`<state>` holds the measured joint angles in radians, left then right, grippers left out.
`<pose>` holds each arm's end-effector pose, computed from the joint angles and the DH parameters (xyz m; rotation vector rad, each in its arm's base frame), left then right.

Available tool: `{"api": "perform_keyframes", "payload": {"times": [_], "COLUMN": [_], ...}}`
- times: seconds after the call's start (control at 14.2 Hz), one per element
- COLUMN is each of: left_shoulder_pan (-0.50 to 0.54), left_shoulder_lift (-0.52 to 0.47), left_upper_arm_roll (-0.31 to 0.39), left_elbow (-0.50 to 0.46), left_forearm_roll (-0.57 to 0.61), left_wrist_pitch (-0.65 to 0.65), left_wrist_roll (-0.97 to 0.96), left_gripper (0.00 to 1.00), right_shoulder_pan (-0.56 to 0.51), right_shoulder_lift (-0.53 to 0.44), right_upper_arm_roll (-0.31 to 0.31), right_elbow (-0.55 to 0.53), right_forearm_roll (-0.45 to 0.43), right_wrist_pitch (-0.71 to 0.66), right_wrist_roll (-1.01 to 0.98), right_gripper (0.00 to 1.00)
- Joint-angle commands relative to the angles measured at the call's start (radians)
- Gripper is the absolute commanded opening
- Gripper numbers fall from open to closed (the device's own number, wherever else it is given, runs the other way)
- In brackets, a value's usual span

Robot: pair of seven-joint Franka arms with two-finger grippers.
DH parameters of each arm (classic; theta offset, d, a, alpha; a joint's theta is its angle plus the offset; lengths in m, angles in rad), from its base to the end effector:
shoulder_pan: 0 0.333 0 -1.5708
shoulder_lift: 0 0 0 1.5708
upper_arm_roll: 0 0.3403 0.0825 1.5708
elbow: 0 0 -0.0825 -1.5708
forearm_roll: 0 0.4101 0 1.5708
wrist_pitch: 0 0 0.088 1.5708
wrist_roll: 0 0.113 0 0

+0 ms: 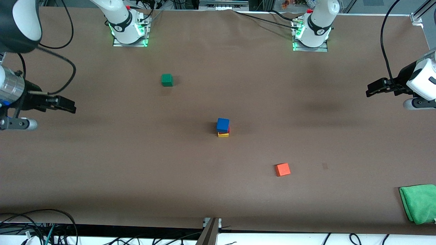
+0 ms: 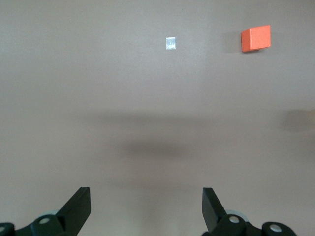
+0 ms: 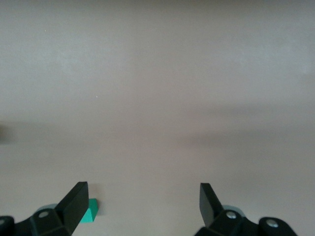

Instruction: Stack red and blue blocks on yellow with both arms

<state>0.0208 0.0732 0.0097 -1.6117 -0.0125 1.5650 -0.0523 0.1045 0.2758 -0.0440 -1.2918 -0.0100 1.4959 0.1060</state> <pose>0.5976 0.0166 0.5789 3.1228 0.1304 -0.1878 0.6601 0.0431 0.6029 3.1111 -0.0695 -0.1079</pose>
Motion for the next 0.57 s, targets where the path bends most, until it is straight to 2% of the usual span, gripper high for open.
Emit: {"api": "perform_keyframes", "payload": {"times": [0.0, 0.14, 0.49], "left_shoulder_pan": [-0.002, -0.002, -0.002], "left_shoulder_lift": [0.011, 0.011, 0.011], "left_upper_arm_roll": [0.000, 0.001, 0.000], "left_elbow": [0.029, 0.029, 0.029], "left_forearm_roll": [0.020, 0.020, 0.020], "left_wrist_pitch": [-0.022, -0.022, -0.023], "left_wrist_roll": [0.000, 0.000, 0.000], "left_gripper": [1.00, 1.00, 1.00], "right_shoulder_pan": [-0.031, -0.035, -0.057], "right_shoulder_lift": [-0.163, -0.228, -0.276], "right_upper_arm_roll": [0.021, 0.021, 0.016], "right_elbow": [-0.183, -0.228, -0.313], "right_forearm_roll": [-0.007, -0.015, -0.013], "right_wrist_pitch": [0.020, 0.006, 0.004], "right_wrist_roll": [0.014, 0.000, -0.069], "right_gripper": [1.00, 1.00, 1.00]}}
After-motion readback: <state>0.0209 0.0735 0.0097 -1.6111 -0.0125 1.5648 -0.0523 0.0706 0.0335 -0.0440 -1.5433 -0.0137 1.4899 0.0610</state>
